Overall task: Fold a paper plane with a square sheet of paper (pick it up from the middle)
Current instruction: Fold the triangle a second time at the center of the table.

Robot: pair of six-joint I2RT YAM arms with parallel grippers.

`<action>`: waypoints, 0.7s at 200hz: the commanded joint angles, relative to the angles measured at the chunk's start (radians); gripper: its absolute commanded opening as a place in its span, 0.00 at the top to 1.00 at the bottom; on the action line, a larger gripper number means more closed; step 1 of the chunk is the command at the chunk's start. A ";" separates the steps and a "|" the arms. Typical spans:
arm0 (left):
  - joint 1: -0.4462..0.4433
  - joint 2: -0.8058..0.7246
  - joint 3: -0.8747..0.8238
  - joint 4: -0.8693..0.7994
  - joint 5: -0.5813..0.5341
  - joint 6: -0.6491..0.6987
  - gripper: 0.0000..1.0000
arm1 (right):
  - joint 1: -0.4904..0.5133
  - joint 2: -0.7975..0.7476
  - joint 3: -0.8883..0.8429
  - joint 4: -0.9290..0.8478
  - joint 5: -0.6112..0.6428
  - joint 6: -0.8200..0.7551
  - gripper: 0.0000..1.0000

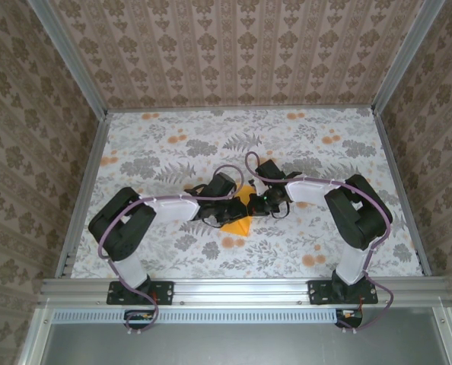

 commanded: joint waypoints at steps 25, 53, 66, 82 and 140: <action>-0.007 0.028 -0.001 -0.013 0.001 -0.003 0.84 | -0.007 0.019 0.027 -0.022 0.033 0.006 1.00; -0.007 0.027 -0.002 -0.013 0.001 -0.003 0.84 | -0.008 0.021 0.026 -0.025 0.042 0.008 1.00; -0.006 0.027 -0.001 -0.013 0.002 -0.004 0.84 | -0.008 0.022 0.027 -0.027 0.045 0.008 1.00; -0.008 0.028 -0.001 -0.012 0.004 -0.004 0.84 | -0.007 0.023 0.026 -0.027 0.046 0.010 1.00; -0.009 0.036 0.002 -0.012 0.007 -0.004 0.84 | -0.011 0.025 0.027 -0.036 0.058 0.011 1.00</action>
